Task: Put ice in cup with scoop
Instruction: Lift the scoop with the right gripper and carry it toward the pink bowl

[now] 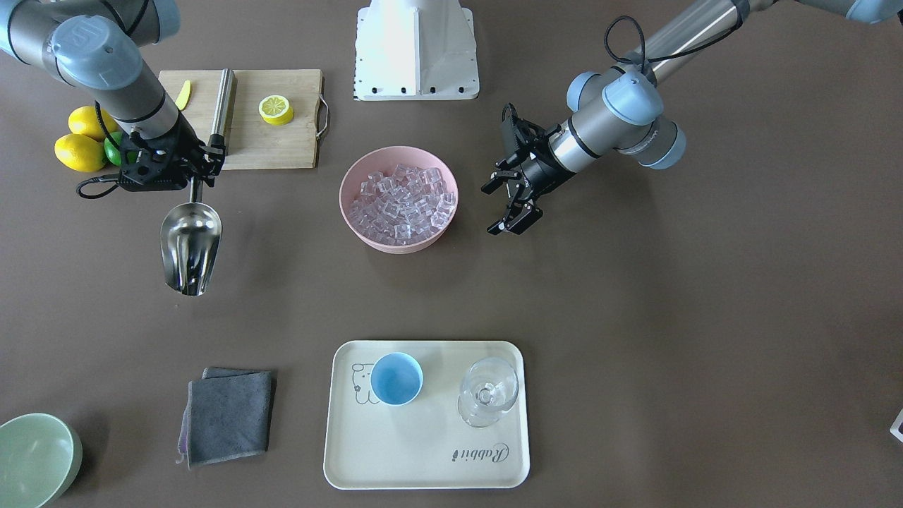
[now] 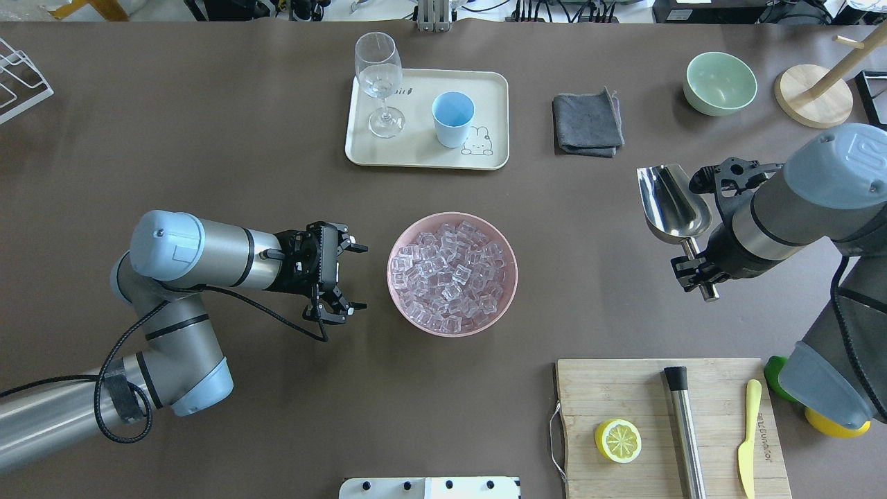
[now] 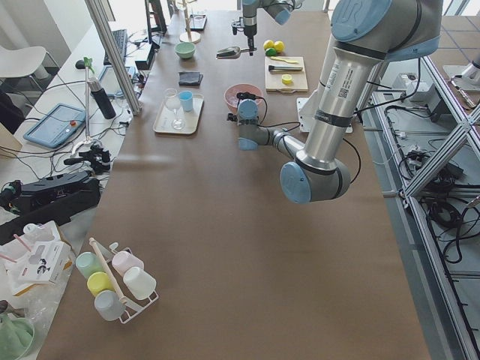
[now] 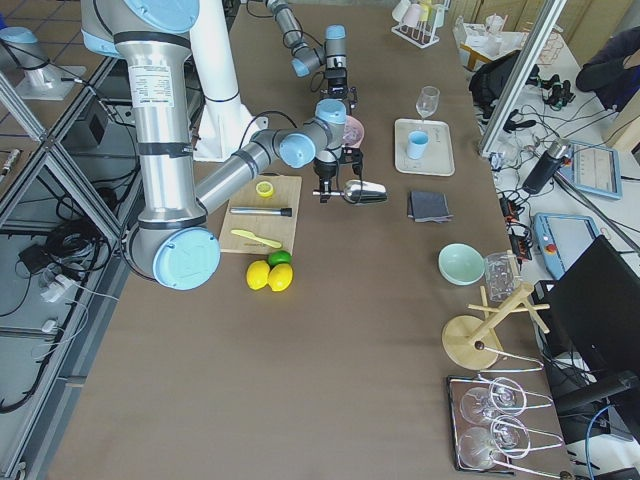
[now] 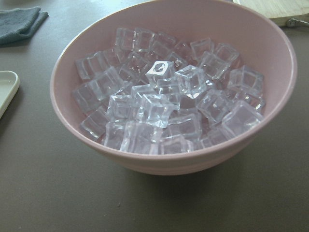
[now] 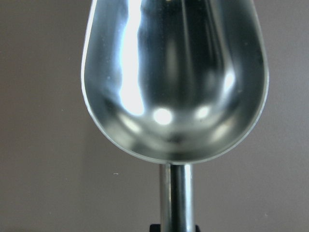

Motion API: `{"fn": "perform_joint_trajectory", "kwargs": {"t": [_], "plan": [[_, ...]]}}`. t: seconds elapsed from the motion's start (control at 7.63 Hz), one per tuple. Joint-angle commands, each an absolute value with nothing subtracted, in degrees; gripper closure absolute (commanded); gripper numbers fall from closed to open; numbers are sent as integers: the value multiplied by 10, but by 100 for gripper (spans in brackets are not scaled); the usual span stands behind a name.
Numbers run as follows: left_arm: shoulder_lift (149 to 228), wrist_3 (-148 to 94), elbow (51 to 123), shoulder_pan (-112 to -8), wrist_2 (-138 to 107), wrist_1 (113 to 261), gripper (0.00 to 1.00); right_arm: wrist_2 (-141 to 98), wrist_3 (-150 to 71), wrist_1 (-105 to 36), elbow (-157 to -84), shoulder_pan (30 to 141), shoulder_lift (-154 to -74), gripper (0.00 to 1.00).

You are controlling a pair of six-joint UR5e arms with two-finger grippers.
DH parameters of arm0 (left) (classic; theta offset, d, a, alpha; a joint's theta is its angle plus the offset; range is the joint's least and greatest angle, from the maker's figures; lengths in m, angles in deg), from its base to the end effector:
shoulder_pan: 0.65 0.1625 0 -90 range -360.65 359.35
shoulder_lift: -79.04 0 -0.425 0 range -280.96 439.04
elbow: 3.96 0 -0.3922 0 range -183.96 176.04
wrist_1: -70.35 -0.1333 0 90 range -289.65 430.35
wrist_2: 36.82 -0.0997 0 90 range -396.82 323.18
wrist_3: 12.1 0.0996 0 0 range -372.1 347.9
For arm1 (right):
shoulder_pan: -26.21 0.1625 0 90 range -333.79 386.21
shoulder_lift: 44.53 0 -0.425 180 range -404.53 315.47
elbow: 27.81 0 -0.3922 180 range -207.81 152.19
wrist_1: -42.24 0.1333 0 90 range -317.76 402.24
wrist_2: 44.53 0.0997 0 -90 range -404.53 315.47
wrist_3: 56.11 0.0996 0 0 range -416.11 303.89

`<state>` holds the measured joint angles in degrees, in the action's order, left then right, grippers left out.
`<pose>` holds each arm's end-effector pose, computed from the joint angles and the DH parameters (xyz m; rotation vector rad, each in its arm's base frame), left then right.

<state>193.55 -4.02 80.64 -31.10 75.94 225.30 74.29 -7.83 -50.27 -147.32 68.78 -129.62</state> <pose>0.5111 -0.4104 0.3311 1.2588 0.9949 1.2287 -0.3037 -0.3947 0.3856 0.0025 -0.7327 -0.1259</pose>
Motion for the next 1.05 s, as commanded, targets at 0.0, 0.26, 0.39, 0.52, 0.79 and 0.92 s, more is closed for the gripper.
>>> {"fn": "perform_joint_trajectory", "kwargs": {"t": [0.0, 0.26, 0.39, 0.52, 0.79, 0.92], "plan": [[1943, -43, 799, -302, 759, 2250, 2, 733, -282, -533, -1472, 739, -1284, 100], [1944, -43, 799, -304, 759, 2253, 2, 747, -373, -611, -1470, 748, -1245, 100], [1944, -43, 800, -304, 760, 2254, 2, 749, -455, -699, -1477, 748, -1213, 100], [1944, -42, 800, -304, 760, 2256, 2, 750, -483, -723, -1476, 748, -1204, 100], [1944, -43, 800, -304, 758, 2260, 2, 759, -577, -726, -1477, 748, -1206, 100], [1940, -43, 800, -309, 754, 2268, 2, 758, -606, -746, -1487, 748, -1203, 100]]}}
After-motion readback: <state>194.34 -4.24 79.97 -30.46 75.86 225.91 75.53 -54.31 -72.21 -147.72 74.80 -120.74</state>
